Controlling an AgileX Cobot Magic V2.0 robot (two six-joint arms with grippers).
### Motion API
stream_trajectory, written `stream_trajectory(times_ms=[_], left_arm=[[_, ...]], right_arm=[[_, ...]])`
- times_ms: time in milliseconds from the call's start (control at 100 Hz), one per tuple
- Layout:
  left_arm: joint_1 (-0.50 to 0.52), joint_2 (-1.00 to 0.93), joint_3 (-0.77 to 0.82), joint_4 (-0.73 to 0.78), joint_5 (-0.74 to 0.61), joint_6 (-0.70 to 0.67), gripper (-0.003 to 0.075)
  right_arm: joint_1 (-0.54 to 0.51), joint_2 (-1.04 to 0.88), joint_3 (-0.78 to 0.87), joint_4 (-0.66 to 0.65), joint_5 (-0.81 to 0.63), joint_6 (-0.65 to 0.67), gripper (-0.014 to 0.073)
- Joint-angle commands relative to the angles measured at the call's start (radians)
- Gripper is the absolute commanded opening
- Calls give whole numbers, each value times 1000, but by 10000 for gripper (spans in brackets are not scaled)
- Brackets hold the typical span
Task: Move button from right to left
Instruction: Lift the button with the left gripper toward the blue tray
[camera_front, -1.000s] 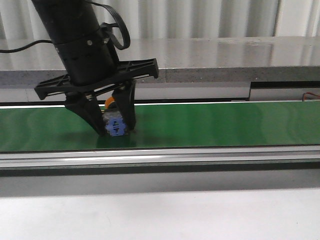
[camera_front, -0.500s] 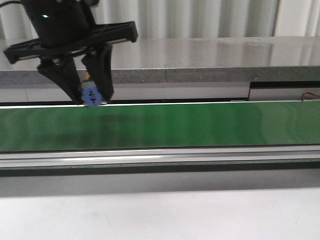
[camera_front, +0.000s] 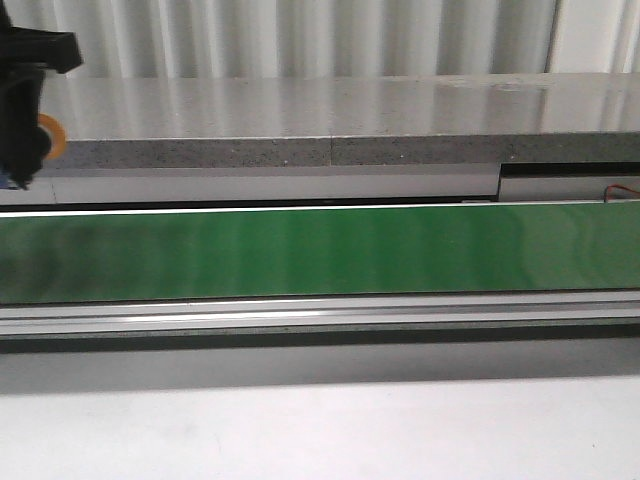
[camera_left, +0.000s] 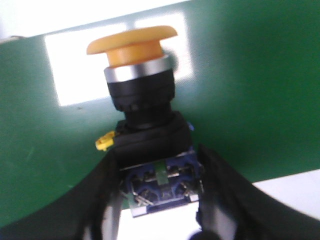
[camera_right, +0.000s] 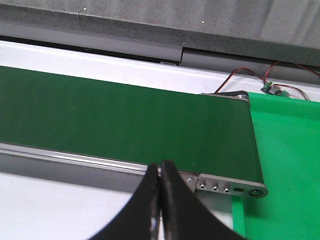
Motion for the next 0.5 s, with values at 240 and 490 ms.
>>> stream_trajectory(times_ms=[240,490], left_arm=[[281,-48,-27,5,85,330,-1],[423,-16,-27,5,81,518,-1]], right_arm=[[-1,8,-24,-4,-79,-9,-67],[-1,8,-24,-4,-79,-9,-67]])
